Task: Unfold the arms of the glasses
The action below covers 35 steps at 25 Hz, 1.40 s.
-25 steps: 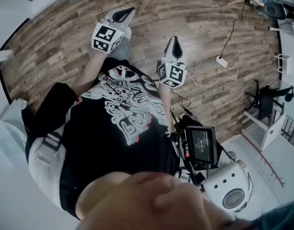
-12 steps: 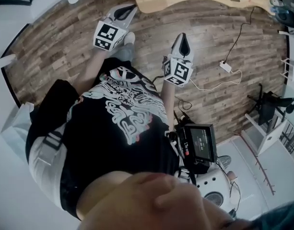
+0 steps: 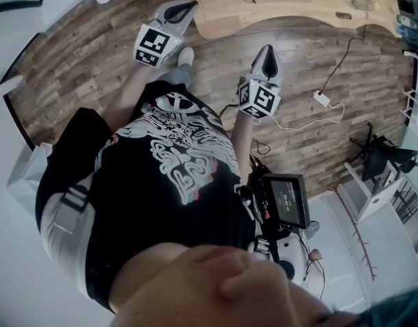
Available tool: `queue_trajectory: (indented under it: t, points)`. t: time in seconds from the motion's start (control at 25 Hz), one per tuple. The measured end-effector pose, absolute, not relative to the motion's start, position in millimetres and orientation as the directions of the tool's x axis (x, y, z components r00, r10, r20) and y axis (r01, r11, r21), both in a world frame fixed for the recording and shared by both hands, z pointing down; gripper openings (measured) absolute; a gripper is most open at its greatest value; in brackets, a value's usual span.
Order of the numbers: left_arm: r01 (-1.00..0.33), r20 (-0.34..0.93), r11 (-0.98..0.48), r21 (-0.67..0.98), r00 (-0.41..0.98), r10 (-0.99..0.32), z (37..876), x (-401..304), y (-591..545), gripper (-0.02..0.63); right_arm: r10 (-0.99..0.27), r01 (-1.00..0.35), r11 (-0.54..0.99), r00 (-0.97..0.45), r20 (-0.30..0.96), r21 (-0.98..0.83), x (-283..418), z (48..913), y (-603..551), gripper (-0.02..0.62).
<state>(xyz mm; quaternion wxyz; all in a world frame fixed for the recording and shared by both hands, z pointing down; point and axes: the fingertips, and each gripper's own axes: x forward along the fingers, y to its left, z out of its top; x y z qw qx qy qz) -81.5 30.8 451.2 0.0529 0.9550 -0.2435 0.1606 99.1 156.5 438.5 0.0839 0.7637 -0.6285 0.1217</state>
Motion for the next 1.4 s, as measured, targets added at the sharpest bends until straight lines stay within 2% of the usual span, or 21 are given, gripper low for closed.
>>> queue_trajectory:
  t: [0.8,1.4]
  points:
    - [-0.388,0.367,-0.921,0.022,0.86,-0.354,478,-35,-12,-0.011,-0.906,-0.988,-0.145,0.152,0.396,0.049,98,472,109,0.0]
    - [-0.397,0.422,-0.918,0.012,0.834,-0.355,507,-3,-35,-0.011,-0.897,-0.998,-0.061,0.061,0.437,0.014,120,499,64,-0.001]
